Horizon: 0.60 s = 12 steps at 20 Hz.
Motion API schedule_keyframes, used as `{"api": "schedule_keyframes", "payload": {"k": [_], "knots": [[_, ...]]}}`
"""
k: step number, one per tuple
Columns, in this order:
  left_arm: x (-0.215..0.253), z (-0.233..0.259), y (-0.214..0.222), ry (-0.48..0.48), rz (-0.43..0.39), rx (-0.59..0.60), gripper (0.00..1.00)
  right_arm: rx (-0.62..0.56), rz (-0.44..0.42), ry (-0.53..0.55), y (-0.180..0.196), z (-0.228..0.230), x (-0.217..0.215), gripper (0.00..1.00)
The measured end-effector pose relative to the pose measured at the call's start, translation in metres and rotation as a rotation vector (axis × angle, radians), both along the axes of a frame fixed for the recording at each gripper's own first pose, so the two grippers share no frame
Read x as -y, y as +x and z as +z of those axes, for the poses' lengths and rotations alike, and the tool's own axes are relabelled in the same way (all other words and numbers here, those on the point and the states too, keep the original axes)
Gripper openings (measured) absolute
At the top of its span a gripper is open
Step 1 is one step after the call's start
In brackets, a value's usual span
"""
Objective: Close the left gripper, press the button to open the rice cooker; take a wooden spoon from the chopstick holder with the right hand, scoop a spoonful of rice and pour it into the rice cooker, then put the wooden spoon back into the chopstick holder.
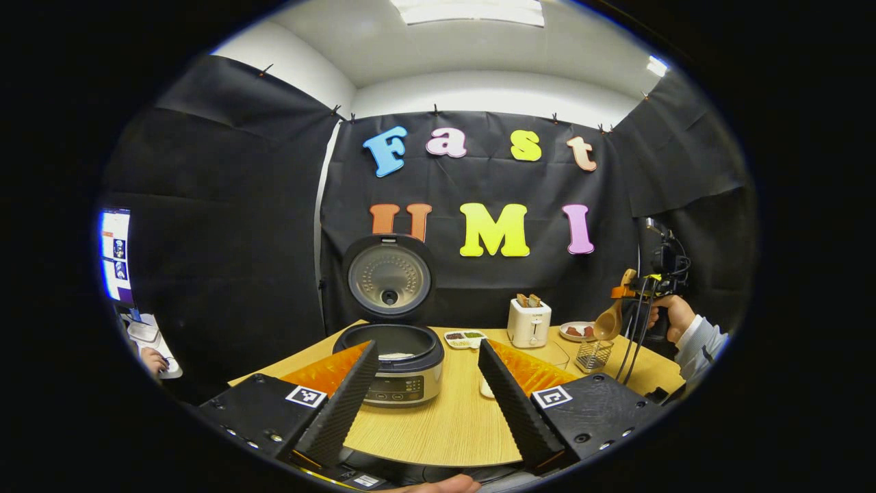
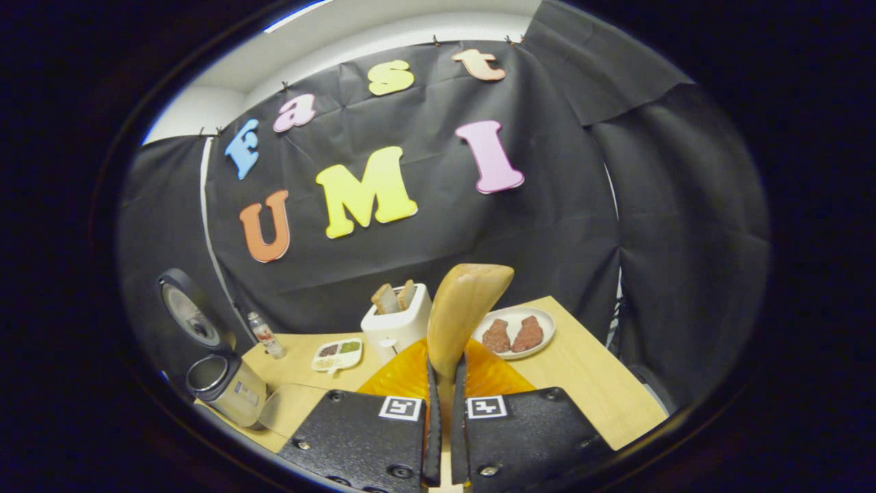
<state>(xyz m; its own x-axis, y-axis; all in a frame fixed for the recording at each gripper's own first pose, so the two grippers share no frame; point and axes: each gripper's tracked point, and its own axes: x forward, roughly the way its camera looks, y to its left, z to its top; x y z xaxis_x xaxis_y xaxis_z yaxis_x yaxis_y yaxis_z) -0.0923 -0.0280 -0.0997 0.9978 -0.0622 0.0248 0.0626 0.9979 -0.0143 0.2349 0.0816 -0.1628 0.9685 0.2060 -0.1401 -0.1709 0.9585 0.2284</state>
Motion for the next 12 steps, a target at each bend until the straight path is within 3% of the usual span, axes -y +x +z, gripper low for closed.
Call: {"api": "schedule_keyframes", "payload": {"k": [4, 5, 6, 12], "knots": [[-0.009, 0.009, -0.018, -0.013, -0.008, 0.022, 0.94, 0.048, 0.059, -0.015, -0.033, 0.027, -0.033, 0.11], [-0.008, 0.008, -0.02, -0.014, -0.011, 0.021, 0.94, 0.058, 0.075, -0.019, -0.041, 0.031, -0.044, 0.16], [-0.01, 0.009, -0.02, -0.013, -0.01, 0.021, 0.94, 0.064, 0.09, -0.024, -0.047, 0.033, -0.053, 0.11], [-0.015, -0.001, -0.018, -0.014, -0.006, 0.011, 0.94, 0.09, 0.198, -0.06, -0.073, 0.028, -0.129, 0.11]]}}
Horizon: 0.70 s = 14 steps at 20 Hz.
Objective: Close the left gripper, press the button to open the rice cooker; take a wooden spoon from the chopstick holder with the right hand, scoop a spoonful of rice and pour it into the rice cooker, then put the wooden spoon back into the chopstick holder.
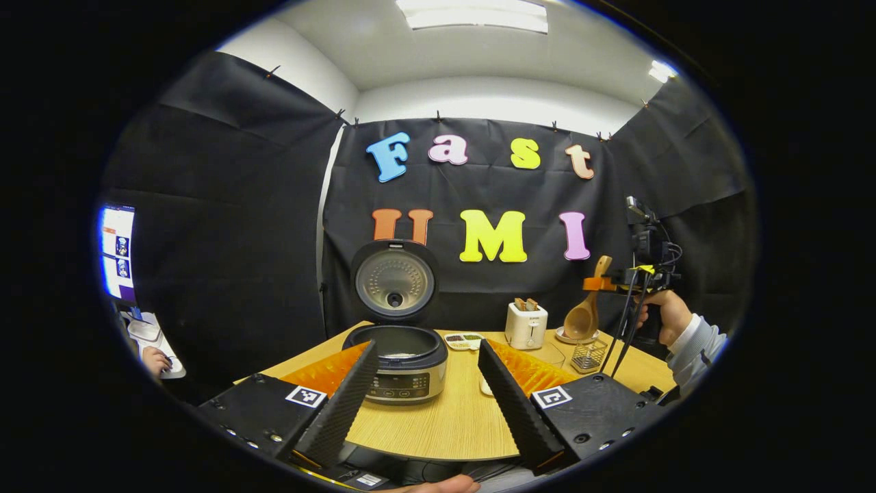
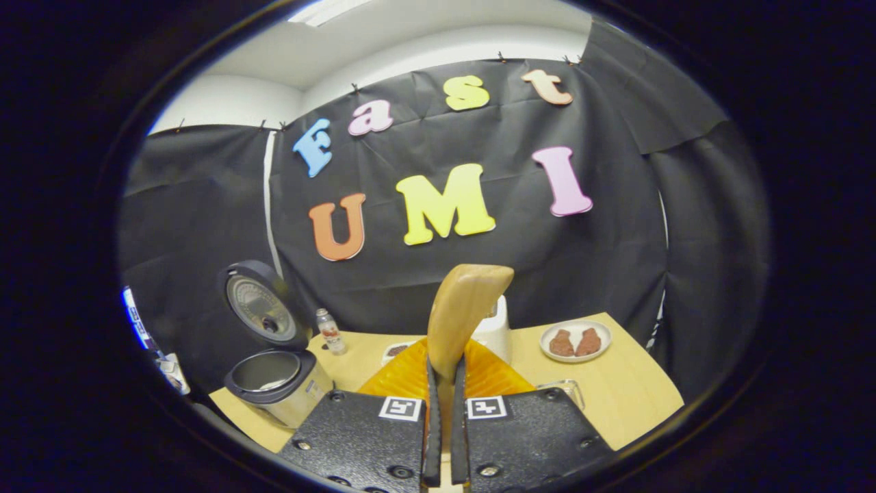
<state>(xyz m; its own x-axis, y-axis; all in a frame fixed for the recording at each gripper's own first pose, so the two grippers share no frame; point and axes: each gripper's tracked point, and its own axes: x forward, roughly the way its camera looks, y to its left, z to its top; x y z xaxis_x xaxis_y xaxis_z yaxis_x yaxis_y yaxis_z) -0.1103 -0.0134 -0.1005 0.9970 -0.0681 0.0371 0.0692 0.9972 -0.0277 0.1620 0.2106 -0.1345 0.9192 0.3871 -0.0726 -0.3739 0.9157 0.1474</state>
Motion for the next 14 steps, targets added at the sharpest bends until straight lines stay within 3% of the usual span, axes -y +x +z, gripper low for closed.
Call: {"api": "schedule_keyframes", "payload": {"k": [3, 8, 11, 14], "knots": [[-0.002, -0.007, 0.004, -0.007, 0.001, -0.013, 0.94, 0.019, 0.038, -0.055, 0.006, -0.014, -0.039, 0.11], [-0.003, -0.017, 0.009, -0.003, -0.002, -0.018, 0.94, -0.035, 0.002, -0.17, 0.046, -0.087, -0.074, 0.11], [-0.005, -0.024, 0.013, -0.007, -0.004, -0.033, 0.94, -0.079, -0.039, -0.258, 0.068, -0.132, -0.077, 0.11], [-0.01, -0.028, 0.017, -0.006, 0.0, -0.038, 0.94, -0.069, -0.089, -0.343, 0.082, -0.15, -0.066, 0.11]]}}
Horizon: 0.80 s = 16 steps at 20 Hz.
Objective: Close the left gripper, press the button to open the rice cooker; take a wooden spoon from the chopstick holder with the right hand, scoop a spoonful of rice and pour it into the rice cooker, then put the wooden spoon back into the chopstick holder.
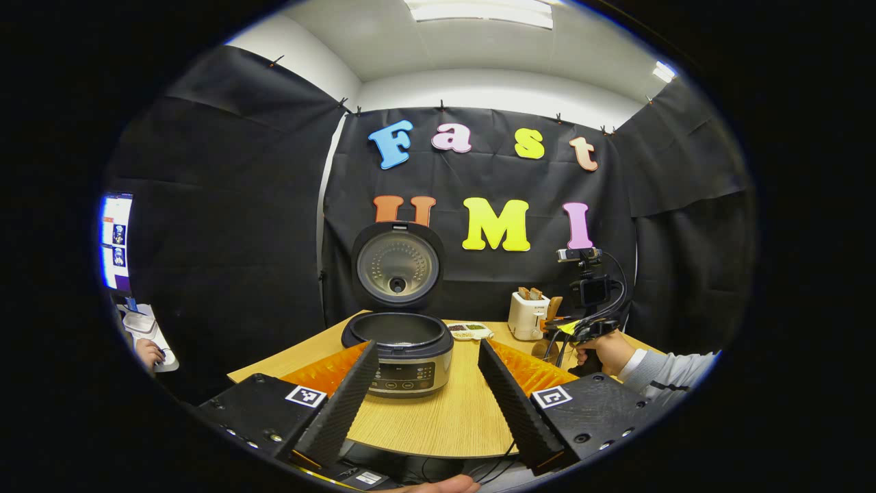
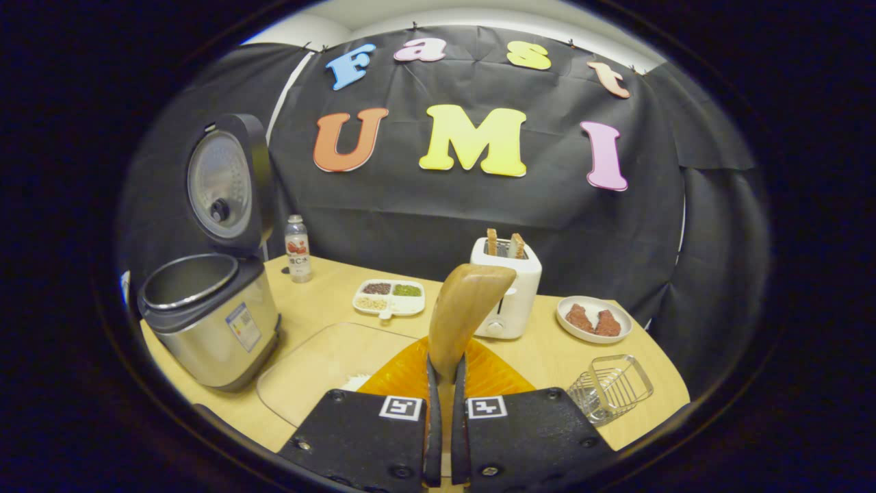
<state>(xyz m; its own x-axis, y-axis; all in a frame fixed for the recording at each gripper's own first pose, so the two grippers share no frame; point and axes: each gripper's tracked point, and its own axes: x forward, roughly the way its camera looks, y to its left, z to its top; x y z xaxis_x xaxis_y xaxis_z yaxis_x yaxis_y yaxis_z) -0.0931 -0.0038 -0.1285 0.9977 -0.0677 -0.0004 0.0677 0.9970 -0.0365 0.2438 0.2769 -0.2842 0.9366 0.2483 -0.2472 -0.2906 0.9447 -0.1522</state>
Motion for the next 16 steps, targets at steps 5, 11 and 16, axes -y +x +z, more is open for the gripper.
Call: {"api": "schedule_keyframes", "payload": {"k": [5, 11, 16], "knots": [[-0.005, -0.009, 0.001, -0.023, 0.005, -0.019, 0.94, -0.018, 0.009, -0.077, -0.002, -0.021, -0.001, 0.11], [-0.008, -0.003, -0.002, -0.018, 0.005, -0.002, 0.94, -0.1, -0.004, 0.113, -0.019, -0.023, -0.005, 0.11], [-0.008, -0.007, 0.0, -0.019, 0.0, -0.009, 0.94, -0.153, 0.045, 0.218, -0.036, -0.022, -0.037, 0.11]]}}
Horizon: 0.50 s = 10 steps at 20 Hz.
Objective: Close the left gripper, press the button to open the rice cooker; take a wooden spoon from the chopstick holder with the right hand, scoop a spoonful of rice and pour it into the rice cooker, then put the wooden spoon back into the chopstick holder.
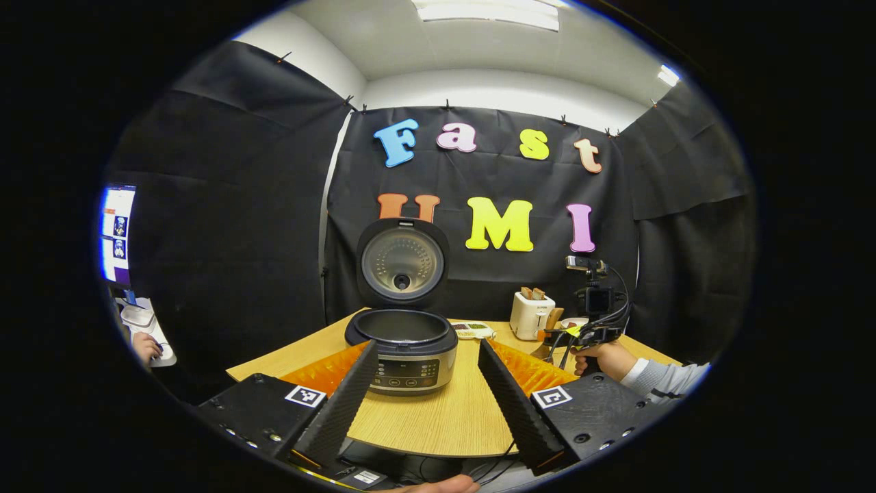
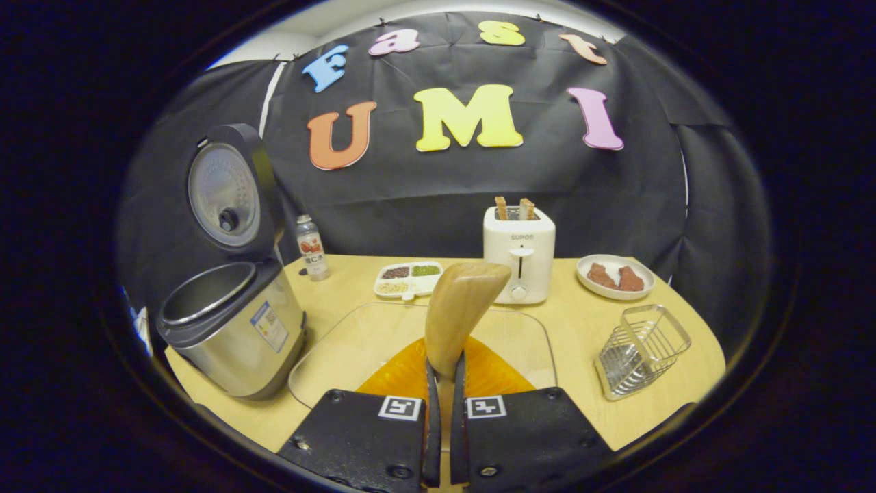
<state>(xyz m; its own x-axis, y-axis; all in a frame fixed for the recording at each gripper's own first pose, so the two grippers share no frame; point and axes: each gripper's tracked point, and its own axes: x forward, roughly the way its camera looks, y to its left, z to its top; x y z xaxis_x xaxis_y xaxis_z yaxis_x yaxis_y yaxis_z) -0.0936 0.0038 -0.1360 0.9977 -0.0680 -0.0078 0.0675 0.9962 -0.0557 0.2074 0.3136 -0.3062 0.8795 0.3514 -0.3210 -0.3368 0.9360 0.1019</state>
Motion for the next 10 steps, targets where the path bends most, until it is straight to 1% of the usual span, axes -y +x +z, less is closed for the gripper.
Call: {"api": "schedule_keyframes", "payload": {"k": [4, 6, 10], "knots": [[-0.009, -0.002, 0.0, 0.001, 0.022, -0.008, 0.94, -0.018, 0.015, 0.071, -0.003, 0.0, -0.028, 0.11], [-0.015, 0.0, -0.001, 0.004, 0.028, -0.003, 0.94, -0.037, 0.037, 0.118, -0.004, -0.002, -0.041, 0.11], [-0.017, -0.005, 0.002, 0.005, 0.029, -0.01, 0.95, -0.133, 0.078, 0.246, 0.0, -0.007, -0.052, 0.11]]}}
